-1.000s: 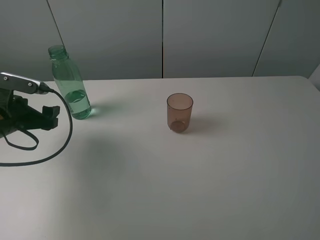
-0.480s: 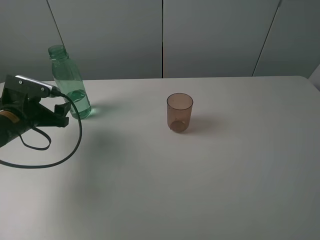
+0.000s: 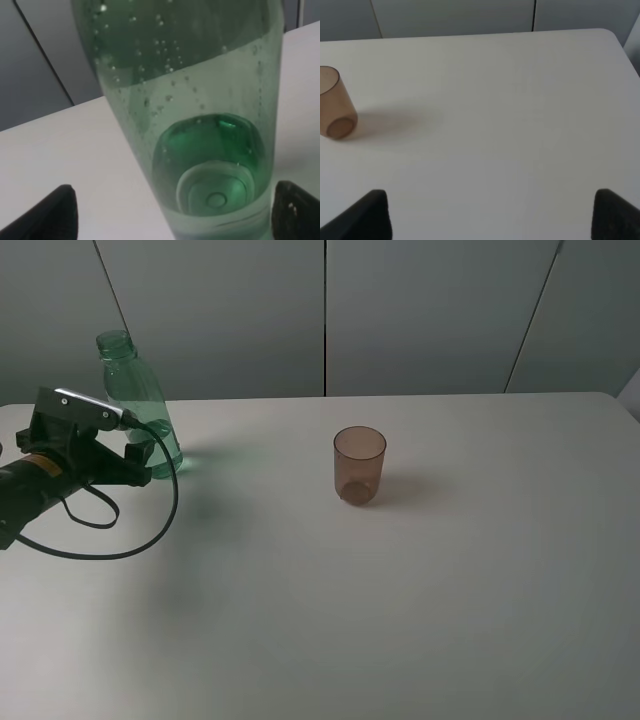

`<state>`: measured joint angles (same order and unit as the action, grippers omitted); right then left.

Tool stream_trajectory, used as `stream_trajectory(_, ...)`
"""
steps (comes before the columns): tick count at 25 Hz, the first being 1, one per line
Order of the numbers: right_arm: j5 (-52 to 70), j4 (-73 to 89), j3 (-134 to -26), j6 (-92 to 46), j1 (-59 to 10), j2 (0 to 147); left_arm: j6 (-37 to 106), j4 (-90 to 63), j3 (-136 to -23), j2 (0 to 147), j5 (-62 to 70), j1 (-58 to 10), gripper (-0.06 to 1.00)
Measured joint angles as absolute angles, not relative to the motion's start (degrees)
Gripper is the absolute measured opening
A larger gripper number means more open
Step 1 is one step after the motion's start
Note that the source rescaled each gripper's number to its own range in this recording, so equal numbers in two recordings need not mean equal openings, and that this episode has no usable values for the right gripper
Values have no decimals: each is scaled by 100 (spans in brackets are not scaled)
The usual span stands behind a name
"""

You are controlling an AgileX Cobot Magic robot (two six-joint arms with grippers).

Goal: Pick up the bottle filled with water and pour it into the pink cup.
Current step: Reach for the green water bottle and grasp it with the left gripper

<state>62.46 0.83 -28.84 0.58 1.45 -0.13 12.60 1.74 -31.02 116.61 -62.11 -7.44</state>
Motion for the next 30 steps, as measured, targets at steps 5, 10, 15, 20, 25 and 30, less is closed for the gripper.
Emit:
stream_trajectory(5, 6246, 83, -2884, 58, 145, -13, 1260, 427, -3360, 11845, -6223, -744, 99)
stream_trajectory(10, 6246, 83, -2884, 58, 145, -13, 1260, 516, -3488, 11965, -6231, -744, 99)
stream_trajectory(15, 6246, 83, -2884, 58, 145, -13, 1260, 525, -3691, 12121, -6231, -744, 99)
stream_trajectory(20, 6246, 83, -2884, 58, 145, -13, 1260, 547, -4005, 12291, -6231, -744, 99)
stream_trajectory(25, 6246, 83, -2884, 58, 145, -13, 1260, 605, -4295, 12577, -6231, -744, 99)
stream_trajectory(30, 6246, 83, -2884, 58, 145, -13, 1260, 707, -4458, 12752, -6231, -744, 99)
